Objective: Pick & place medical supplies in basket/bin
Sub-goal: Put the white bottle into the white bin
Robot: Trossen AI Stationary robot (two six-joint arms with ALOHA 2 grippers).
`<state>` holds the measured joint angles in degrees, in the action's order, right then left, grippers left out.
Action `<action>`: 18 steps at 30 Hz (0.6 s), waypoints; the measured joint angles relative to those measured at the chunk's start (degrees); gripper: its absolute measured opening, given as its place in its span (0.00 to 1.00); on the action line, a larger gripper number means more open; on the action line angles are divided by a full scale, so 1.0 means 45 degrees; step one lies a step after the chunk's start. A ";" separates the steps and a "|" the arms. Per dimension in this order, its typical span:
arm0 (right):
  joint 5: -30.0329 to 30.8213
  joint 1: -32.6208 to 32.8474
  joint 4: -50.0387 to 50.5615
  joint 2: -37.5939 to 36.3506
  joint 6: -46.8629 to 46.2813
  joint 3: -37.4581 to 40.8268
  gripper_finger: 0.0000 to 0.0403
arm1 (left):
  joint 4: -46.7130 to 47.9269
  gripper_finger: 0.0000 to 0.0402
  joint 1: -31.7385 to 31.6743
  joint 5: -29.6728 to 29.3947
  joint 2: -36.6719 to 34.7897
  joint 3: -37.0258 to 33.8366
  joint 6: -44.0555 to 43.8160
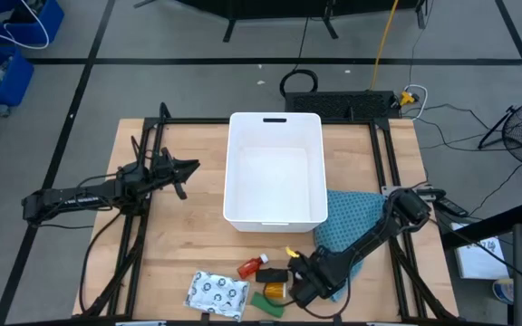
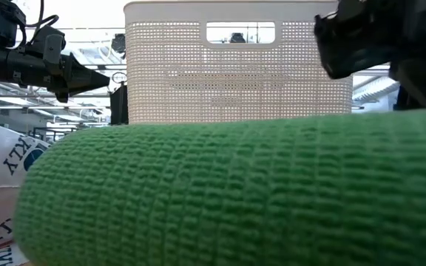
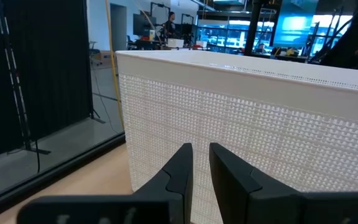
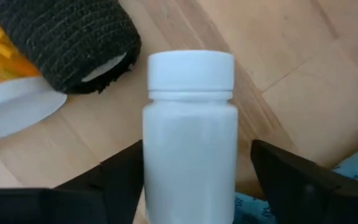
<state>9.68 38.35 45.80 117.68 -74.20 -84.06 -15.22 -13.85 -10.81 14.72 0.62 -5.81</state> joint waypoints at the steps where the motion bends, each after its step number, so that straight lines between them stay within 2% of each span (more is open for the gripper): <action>1: 0.0207 0.0099 -0.0017 0.0005 -0.0050 0.0009 0.63 | -0.0005 0.14 -0.0004 0.0013 0.0000 0.0000 -0.0018; 7: 0.0940 0.0684 -0.0047 -0.0053 0.0152 0.0028 0.39 | 0.0000 0.14 0.0000 0.0058 0.0000 0.0000 -0.0164; 14: 0.1566 0.0957 0.0625 -0.0969 0.0910 0.0041 0.39 | 0.0018 0.14 0.0000 0.0058 0.0000 0.0000 -0.0110; 18: 0.2711 0.0889 0.0878 -0.2101 0.1851 0.0041 0.40 | 0.0029 0.14 0.0000 0.0053 0.0000 0.0000 -0.0100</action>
<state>21.88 42.35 49.75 108.22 -65.87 -83.88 -15.09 -13.85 -10.57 14.72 0.62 -6.26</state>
